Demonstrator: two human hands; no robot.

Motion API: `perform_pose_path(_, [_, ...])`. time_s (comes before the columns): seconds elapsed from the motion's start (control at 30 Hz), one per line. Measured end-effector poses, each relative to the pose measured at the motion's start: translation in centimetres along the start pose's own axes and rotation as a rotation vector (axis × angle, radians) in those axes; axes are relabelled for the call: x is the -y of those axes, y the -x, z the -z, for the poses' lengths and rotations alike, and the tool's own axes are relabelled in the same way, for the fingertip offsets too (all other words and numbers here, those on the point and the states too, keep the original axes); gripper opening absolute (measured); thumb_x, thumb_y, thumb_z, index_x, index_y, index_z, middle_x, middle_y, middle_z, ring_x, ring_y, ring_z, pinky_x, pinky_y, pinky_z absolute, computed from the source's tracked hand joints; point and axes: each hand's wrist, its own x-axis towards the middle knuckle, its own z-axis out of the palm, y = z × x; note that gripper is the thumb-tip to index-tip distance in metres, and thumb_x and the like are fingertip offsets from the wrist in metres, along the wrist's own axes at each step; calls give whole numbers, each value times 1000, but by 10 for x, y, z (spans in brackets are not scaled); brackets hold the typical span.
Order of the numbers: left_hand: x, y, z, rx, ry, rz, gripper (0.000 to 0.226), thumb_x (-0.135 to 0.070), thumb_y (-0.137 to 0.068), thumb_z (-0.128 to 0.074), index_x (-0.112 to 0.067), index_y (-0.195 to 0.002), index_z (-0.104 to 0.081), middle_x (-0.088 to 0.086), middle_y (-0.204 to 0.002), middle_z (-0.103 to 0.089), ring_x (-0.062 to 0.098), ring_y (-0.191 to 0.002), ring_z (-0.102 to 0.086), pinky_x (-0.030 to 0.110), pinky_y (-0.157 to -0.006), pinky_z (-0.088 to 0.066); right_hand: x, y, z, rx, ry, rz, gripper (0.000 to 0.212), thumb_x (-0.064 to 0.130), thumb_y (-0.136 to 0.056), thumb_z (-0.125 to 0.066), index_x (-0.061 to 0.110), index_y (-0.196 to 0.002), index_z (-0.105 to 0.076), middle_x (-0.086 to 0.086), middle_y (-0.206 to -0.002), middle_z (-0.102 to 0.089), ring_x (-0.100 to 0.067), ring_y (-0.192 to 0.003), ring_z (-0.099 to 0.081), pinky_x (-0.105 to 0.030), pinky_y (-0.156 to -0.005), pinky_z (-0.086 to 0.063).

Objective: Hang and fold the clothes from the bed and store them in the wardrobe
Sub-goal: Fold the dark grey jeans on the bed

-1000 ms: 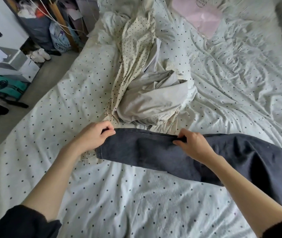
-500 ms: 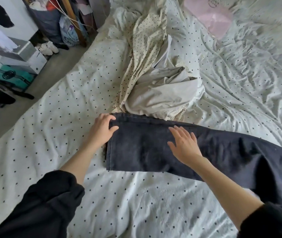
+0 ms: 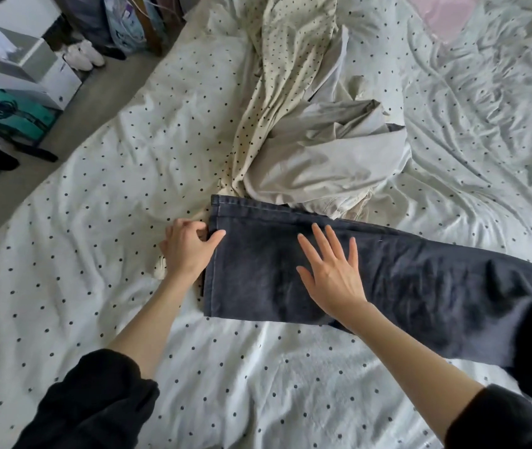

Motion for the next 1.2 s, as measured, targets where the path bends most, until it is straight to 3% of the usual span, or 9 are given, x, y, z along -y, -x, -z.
perform_pose_path(0.13, [-10, -3, 5, 19, 168, -115, 20, -22, -85, -68, -2, -88, -66, 9, -118, -55, 27, -115, -48, 39, -99, -36, 3, -16, 9, -7, -20, -12, 56, 38, -99, -37, 26, -150, -17, -4, -159, -10, -22, -147, -1, -55, -114, 1])
perform_pose_path(0.27, [-18, -4, 23, -153, 455, -387, 9, -4, -84, -66, 2, -83, -60, 4, -116, -58, 13, -103, -54, 10, -85, -41, 2, -15, 14, -76, -125, -38, 56, 33, -98, -42, 23, -150, -21, -5, -157, -18, -23, -145, -13, -55, -114, -6])
perform_pose_path(0.33, [-23, -17, 29, -191, 481, -414, 9, -5, -85, -65, 2, -85, -60, -1, -116, -55, 10, -104, -53, 14, -86, -42, 0, -12, 13, -106, -146, -33, 55, 30, -97, -44, 21, -149, -25, -7, -156, -20, -25, -145, -16, -56, -114, -9])
perform_pose_path(0.6, [-15, -47, -9, 130, 539, 75, 40, -23, -85, -68, -1, -115, -52, 8, -105, -60, 24, -100, -59, 32, -86, -46, 0, -1, 2, -48, -66, -48, 57, 29, -90, -58, 19, -143, -39, -12, -153, -27, -32, -142, -24, -64, -108, -19])
perform_pose_path(0.67, [-14, -48, -12, 131, 511, 34, 32, -27, -86, -67, -5, -106, -57, 2, -93, -61, 18, -86, -57, 27, -75, -46, 0, 5, -3, -35, -40, -53, 59, 31, -86, -64, 19, -140, -44, -12, -151, -32, -33, -139, -30, -67, -104, -24])
perform_pose_path(0.77, [-13, -50, -10, 158, 427, -19, 30, -31, -87, -63, -2, -81, -57, 3, -69, -51, 18, -67, -48, 28, -58, -35, -3, 7, -13, 8, -31, -84, 61, 39, -93, -52, 24, -147, -30, -8, -157, -15, -30, -145, -13, -66, -108, -11])
perform_pose_path(0.9, [-20, -52, -5, 241, 418, 55, 25, -34, -90, -59, -9, -96, -59, 0, -86, -60, 17, -82, -55, 30, -72, -41, -14, 6, -21, 72, -5, -97, 61, 44, -98, -36, 28, -151, -11, -2, -159, 5, -23, -146, 8, -62, -111, 1])
perform_pose_path(1.07, [-15, -44, -2, 380, 493, 143, 41, -19, -93, -58, -7, -130, -48, 4, -122, -56, 20, -113, -54, 38, -98, -44, -17, 15, -22, 98, -20, -91, 61, 43, -98, -37, 27, -151, -11, -2, -159, 5, -24, -146, 10, -59, -112, 3])
perform_pose_path(1.2, [-5, -30, 5, 375, 623, 191, 43, -2, -89, -60, -9, -129, -45, 3, -118, -56, 18, -107, -55, 36, -93, -46, -17, 20, -26, 132, -22, -100, 61, 42, -99, -35, 27, -151, -9, -2, -159, 7, -24, -145, 11, -57, -113, 3])
